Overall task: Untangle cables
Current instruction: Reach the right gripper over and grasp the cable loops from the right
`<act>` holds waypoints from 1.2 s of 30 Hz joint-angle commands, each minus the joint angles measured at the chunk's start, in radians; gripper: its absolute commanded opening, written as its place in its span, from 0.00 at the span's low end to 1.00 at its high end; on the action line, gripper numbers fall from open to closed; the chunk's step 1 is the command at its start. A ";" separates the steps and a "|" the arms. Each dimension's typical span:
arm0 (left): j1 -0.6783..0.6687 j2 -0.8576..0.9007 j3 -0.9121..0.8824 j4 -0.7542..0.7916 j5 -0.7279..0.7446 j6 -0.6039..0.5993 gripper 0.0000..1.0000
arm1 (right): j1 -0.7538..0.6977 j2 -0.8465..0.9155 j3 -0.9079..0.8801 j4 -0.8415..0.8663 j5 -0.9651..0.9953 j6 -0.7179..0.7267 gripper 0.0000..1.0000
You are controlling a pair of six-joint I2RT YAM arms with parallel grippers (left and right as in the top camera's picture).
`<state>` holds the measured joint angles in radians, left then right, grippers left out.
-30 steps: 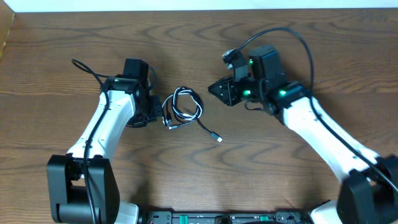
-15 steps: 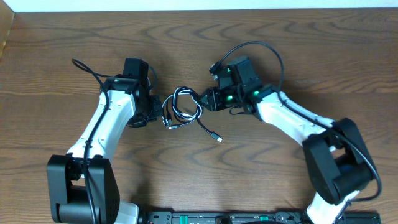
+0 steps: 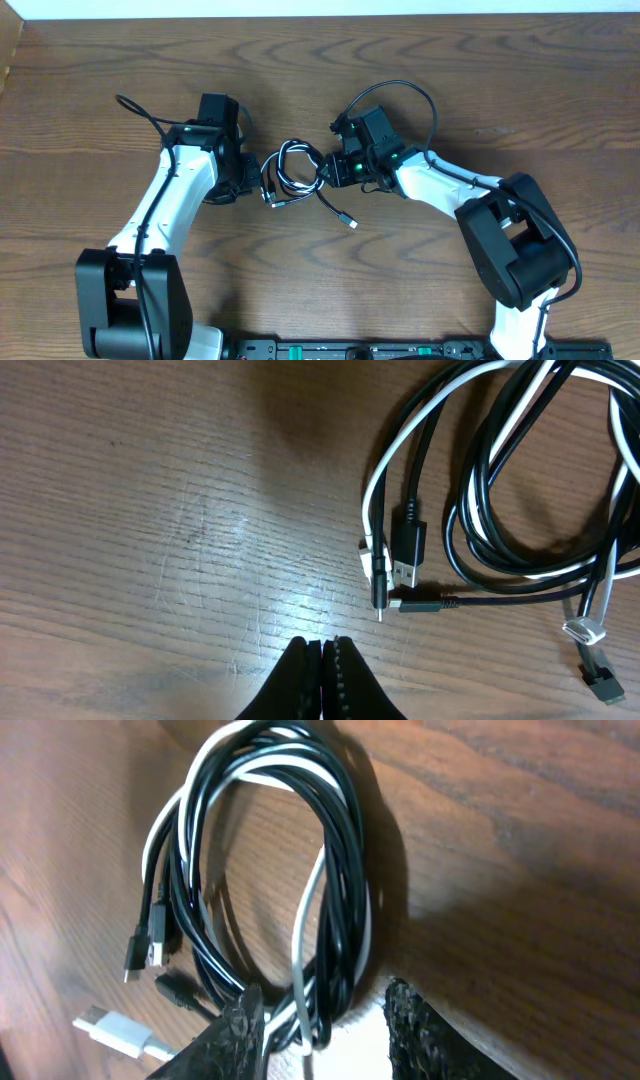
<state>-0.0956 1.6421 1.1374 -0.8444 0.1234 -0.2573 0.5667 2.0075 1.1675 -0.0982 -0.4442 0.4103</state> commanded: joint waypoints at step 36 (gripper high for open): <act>-0.002 0.004 -0.023 0.023 -0.047 0.013 0.24 | 0.167 0.052 0.016 0.084 0.415 0.031 0.55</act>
<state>-0.0956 1.6421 1.1217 -0.8200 0.0978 -0.2543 0.7136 2.0140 1.1694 -0.0139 -0.0475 0.4404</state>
